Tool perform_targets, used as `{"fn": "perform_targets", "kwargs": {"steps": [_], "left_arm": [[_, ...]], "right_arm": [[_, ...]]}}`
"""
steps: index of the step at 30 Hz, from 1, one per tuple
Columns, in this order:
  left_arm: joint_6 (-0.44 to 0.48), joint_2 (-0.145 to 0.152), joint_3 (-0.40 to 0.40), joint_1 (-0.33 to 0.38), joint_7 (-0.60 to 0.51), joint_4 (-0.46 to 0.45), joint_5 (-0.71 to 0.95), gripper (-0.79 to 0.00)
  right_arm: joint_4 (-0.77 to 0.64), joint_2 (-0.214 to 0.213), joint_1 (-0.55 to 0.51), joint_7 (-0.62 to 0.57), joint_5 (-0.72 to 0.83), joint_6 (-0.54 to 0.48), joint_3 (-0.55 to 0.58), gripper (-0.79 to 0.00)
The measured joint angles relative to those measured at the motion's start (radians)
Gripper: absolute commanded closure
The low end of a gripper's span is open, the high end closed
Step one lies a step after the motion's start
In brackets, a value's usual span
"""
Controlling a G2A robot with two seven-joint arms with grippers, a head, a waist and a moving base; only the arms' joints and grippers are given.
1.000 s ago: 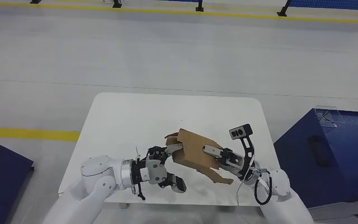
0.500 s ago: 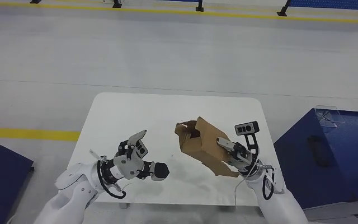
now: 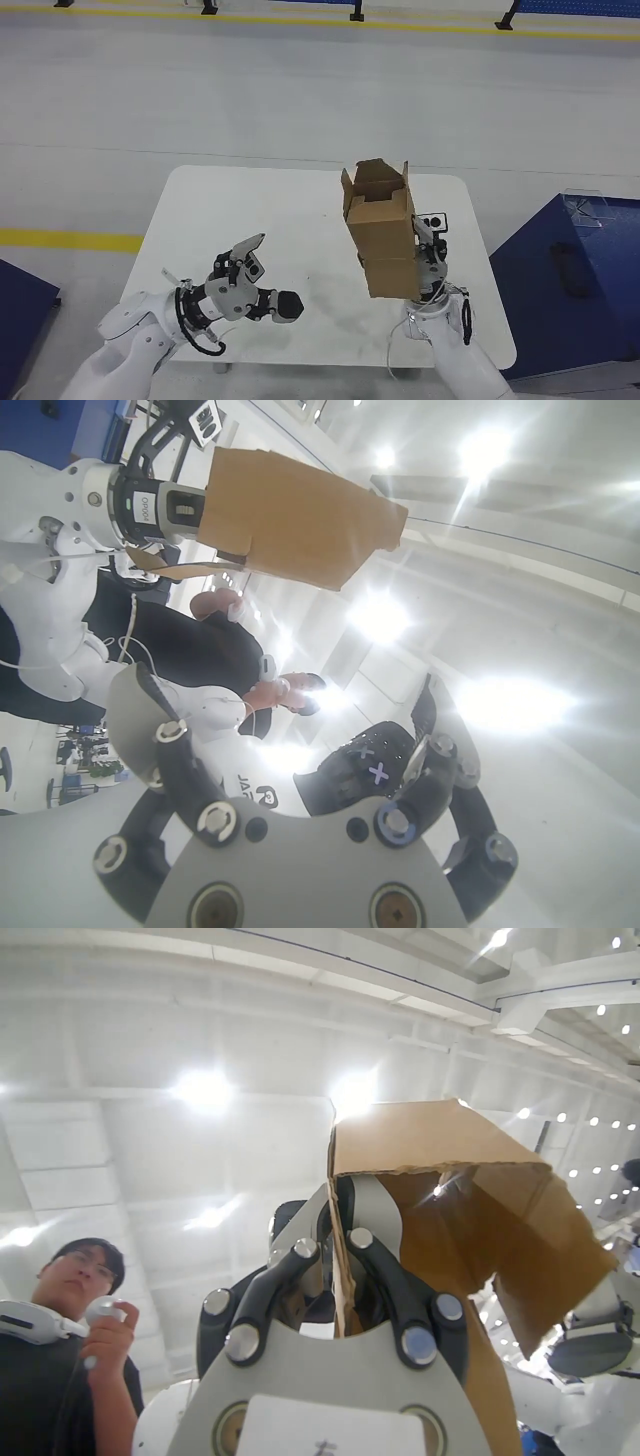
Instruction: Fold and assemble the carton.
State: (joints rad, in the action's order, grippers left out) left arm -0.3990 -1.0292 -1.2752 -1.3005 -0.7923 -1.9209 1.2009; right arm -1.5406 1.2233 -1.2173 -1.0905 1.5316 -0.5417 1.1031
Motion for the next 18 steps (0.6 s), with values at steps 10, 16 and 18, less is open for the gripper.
{"fn": "perform_targets", "kwargs": {"steps": [10,16,18], "left_arm": [[-0.113,0.025,-0.044,-0.005,0.087,-0.107,-0.307,-0.785],[-0.134,0.032,-0.060,-0.018,0.148,-0.135,-0.421,-0.785],[-0.140,0.034,-0.056,-0.020,0.152,-0.146,-0.449,-0.785]], "right_arm": [[0.132,0.031,0.034,-0.212,0.011,0.120,-0.039,0.000],[0.143,0.033,0.024,-0.253,-0.030,0.182,-0.012,0.000],[0.142,0.033,0.019,-0.257,-0.039,0.198,-0.004,0.000]]}}
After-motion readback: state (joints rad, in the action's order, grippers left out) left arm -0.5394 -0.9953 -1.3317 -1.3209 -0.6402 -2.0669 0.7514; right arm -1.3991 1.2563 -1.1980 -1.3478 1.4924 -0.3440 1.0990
